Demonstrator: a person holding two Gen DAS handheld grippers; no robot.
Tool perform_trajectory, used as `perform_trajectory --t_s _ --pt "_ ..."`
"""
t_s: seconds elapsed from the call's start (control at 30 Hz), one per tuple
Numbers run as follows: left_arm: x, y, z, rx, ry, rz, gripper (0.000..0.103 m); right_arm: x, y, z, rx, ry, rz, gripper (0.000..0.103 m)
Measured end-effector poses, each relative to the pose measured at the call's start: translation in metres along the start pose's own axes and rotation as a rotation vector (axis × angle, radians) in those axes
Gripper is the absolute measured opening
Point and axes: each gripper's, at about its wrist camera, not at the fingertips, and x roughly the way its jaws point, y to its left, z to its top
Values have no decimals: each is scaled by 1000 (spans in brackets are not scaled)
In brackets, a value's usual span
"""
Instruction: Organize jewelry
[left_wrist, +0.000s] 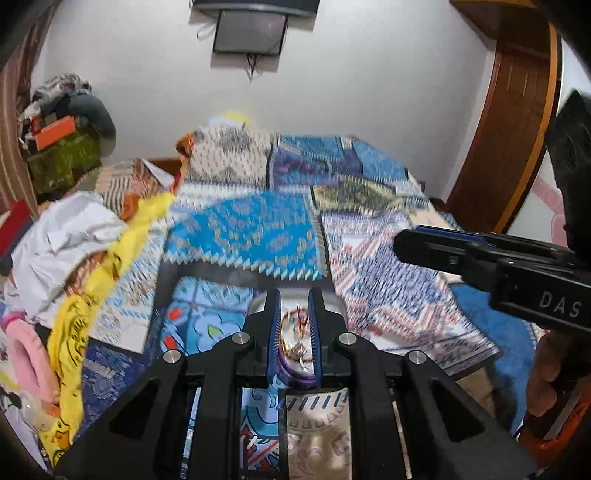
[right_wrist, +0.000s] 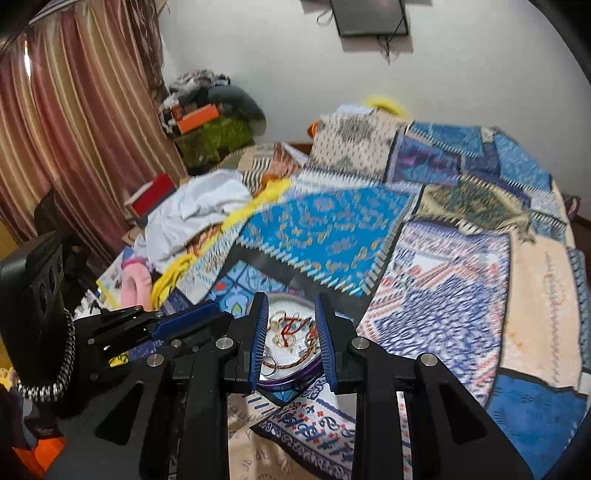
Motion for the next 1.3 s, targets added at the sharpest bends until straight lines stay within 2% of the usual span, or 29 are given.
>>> perform_trajectory --t_s 0.17,0.27,0.37,0.4,0.43,0.47,0.53,0.57,0.6,0.63,0.67,0.73,0.83,1.1,1.3 --pt "-53 -15 19 20 -135 21 14 -48 9 8 -11 -124 -27 23" --pt "-89 -25 26 35 -229 44 23 -86 21 9 -37 -221 -57 23" --pt "-125 -36 29 51 -322 84 42 -125 37 6 -68 -330 -90 23" --pt "-136 -38 29 52 -354 95 53 -134 41 4 -75 -356 -96 23" --pt "-147 -42 29 52 -385 103 61 -146 46 2 -83 -390 -105 24" --pt "-158 -44 28 52 -412 111 64 -153 49 0 -87 -408 -111 24" --pt "-174 -48 26 51 -445 126 81 -172 57 -4 -99 -465 -136 39" --pt "-183 -51 25 50 -468 136 87 -176 59 -5 -101 -482 -146 44" --pt "-190 -53 22 49 -489 145 96 -186 64 -9 -105 -513 -166 53" --pt "-196 -54 20 49 -504 152 99 -190 66 -11 -107 -529 -179 62" --pt "-204 -57 17 53 -523 166 101 -193 67 -12 -109 -542 -192 67" --pt "-210 -59 14 60 -535 175 102 -200 73 -18 -109 -581 -232 86" --pt "-216 -62 9 64 -542 180 102 -201 75 -20 -104 -603 -265 98" --pt "-220 -65 0 55 -542 185 102 -197 80 -20 -117 -591 -281 101" --pt "-217 -63 0 50 -538 185 102 -202 76 -32 -114 -588 -278 101"
